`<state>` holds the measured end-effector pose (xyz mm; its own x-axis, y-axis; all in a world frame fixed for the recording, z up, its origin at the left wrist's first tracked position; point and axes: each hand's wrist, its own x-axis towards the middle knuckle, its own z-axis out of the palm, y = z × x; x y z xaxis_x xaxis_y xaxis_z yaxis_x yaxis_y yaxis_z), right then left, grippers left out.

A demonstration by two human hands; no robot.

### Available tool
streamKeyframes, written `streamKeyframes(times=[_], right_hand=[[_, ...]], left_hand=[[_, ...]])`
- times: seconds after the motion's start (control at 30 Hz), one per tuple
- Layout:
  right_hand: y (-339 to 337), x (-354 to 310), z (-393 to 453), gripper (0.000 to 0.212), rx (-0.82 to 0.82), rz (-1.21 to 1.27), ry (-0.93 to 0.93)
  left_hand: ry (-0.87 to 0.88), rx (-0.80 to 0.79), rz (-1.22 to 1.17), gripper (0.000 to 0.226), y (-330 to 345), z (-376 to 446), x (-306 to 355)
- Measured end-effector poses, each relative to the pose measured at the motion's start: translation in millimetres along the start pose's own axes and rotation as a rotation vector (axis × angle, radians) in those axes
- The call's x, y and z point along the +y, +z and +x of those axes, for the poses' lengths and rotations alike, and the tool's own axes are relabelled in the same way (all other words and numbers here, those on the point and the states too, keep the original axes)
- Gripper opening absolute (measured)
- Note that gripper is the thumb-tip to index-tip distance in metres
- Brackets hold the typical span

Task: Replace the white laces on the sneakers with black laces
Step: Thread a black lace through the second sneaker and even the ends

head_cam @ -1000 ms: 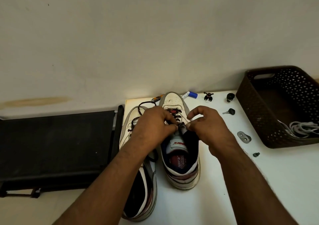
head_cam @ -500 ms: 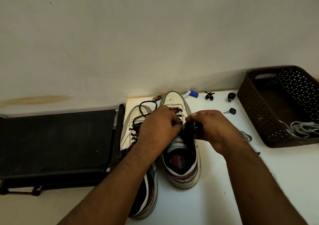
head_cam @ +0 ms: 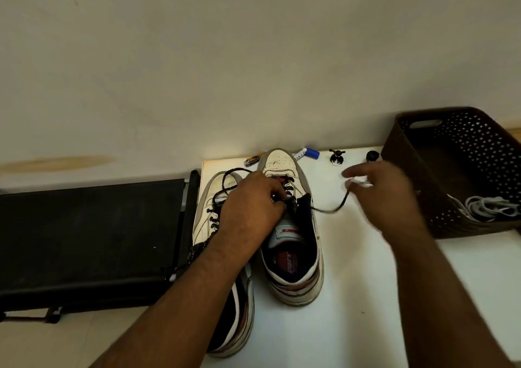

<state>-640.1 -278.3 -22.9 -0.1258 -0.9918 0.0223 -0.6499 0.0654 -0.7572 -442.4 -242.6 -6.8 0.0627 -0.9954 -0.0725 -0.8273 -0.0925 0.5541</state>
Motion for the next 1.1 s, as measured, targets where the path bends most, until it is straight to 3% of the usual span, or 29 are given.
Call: streamKeyframes(times=[0.07,0.13,0.2,0.3,0.37,0.4,0.47,0.53,0.57,0.63,0.77,0.83,0.93,1.0,1.1], right_hand=[[23,-12,-9,0.018,-0.32,-0.203,-0.109],[41,-19,-12,0.009,-0.421,-0.3,-0.126],[38,-17,-8,0.01,-0.254,-0.196,-0.043],[1,-8,2,0.014,0.299,-0.199,0.088],[-12,-5,-1,0.027,0.388,-0.357,0.041],[-9,-10,-5,0.037,0.284,-0.362,-0.036],[14,-23,-19,0.048,-0.083,-0.299,-0.157],[38,-31,-25,0.032,-0.363,-0.348,-0.141],[44,-32,-24,0.023,-0.391,-0.365,-0.108],[38,-28,-18,0.015,-0.283,-0.305,-0.049],[-11,-6,-2,0.018,0.197,-0.363,0.129],[-17,-2,-5,0.026,0.19,-0.419,0.167],[10,-18,-19,0.055,-0.184,-0.266,0.001],[32,-27,-24,0.04,-0.399,-0.258,-0.068],[35,-32,-21,0.018,-0.388,-0.352,-0.116]], left_hand=[[-0.002,0.003,0.01,0.018,0,0,0],[-0.006,0.006,0.004,0.018,0,0,-1],[-0.011,0.015,-0.017,0.016,-1,0,-5],[-0.007,0.023,-0.052,0.021,0,2,-8],[0.001,0.017,-0.054,0.035,1,2,-9],[0.006,0.013,-0.055,0.044,1,3,-9],[0.01,0.012,-0.059,0.057,1,3,-9],[0.003,0.017,-0.068,0.066,1,2,-10],[0.0,0.023,-0.077,0.07,2,2,-12],[-0.007,0.029,-0.091,0.08,1,2,-13],[-0.052,-0.043,-0.111,0.104,-7,2,-16],[-0.162,-0.155,-0.251,0.109,-14,3,-16],[-0.409,-0.283,-0.571,0.082,-26,7,-17],[-0.448,-0.293,-0.627,0.052,-28,8,-20],[-0.365,-0.357,-0.524,0.024,-26,6,-25]])
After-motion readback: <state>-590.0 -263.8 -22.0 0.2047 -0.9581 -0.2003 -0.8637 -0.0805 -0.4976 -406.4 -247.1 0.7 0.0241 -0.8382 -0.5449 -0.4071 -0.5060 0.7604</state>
